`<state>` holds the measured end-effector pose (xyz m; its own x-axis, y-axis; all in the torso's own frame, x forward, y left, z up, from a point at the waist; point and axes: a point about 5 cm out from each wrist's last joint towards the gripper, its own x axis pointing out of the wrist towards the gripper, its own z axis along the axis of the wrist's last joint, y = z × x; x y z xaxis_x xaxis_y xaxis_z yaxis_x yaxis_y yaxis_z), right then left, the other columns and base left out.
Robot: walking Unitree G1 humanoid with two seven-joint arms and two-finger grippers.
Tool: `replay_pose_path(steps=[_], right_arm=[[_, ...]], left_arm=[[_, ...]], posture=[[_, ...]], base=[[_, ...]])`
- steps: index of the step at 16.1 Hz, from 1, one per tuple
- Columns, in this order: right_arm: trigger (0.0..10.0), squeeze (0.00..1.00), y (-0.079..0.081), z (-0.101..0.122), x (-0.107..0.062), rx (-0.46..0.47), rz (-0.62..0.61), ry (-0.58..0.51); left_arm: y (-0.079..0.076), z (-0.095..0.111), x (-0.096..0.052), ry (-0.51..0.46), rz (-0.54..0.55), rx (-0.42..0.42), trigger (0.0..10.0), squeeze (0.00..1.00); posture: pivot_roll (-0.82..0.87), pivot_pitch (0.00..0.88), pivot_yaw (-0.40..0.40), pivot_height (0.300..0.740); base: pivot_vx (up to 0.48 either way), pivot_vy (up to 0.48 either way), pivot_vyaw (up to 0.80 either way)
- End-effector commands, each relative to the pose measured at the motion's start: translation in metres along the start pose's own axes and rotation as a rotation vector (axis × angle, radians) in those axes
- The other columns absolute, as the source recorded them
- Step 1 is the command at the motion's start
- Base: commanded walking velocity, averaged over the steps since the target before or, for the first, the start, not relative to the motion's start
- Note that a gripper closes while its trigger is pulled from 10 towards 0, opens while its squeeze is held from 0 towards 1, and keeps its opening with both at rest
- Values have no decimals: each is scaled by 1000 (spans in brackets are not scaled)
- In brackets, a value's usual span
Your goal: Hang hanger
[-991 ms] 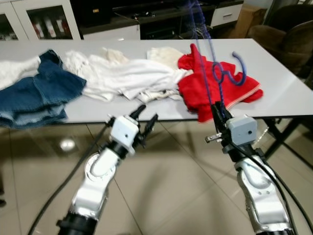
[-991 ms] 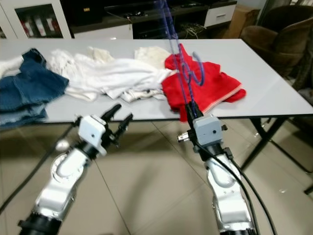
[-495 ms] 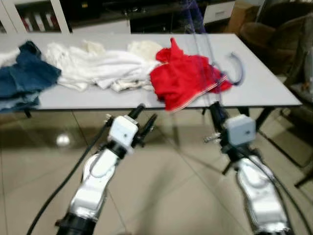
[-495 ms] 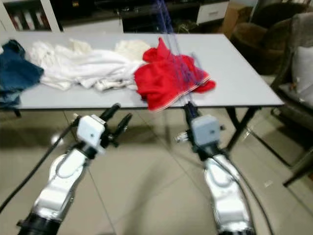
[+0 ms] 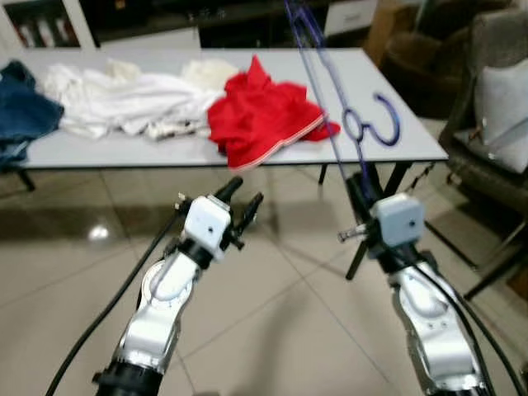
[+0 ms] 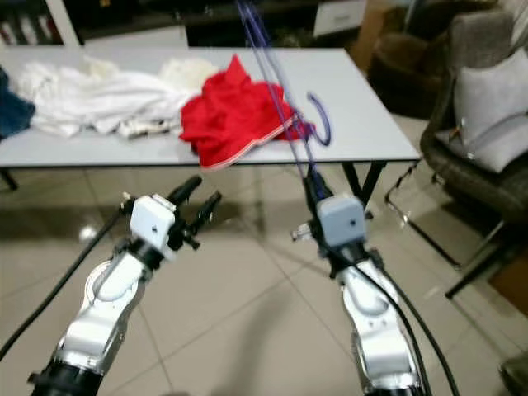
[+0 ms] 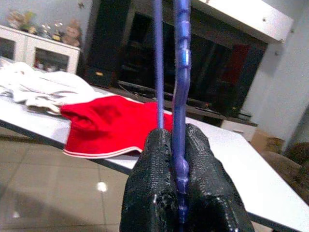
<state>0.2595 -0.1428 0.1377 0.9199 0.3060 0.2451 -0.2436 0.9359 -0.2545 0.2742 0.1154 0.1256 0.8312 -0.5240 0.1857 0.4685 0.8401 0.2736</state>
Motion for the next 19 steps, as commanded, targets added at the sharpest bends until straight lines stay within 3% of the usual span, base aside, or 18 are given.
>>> replay_pose_path(steps=[1,19], right_arm=[[10000,0,-1,4,3,-1,4,-26],[10000,0,0,2,2,-5,2,-15]], left_arm=[[4,1,0,2,9,7,10000,0],[3,-2,-1,17,10,-26,10000,0]], posture=[[88,0,14,740],[83,0,20,740]], base=[[0,0,0],[13,0,0]])
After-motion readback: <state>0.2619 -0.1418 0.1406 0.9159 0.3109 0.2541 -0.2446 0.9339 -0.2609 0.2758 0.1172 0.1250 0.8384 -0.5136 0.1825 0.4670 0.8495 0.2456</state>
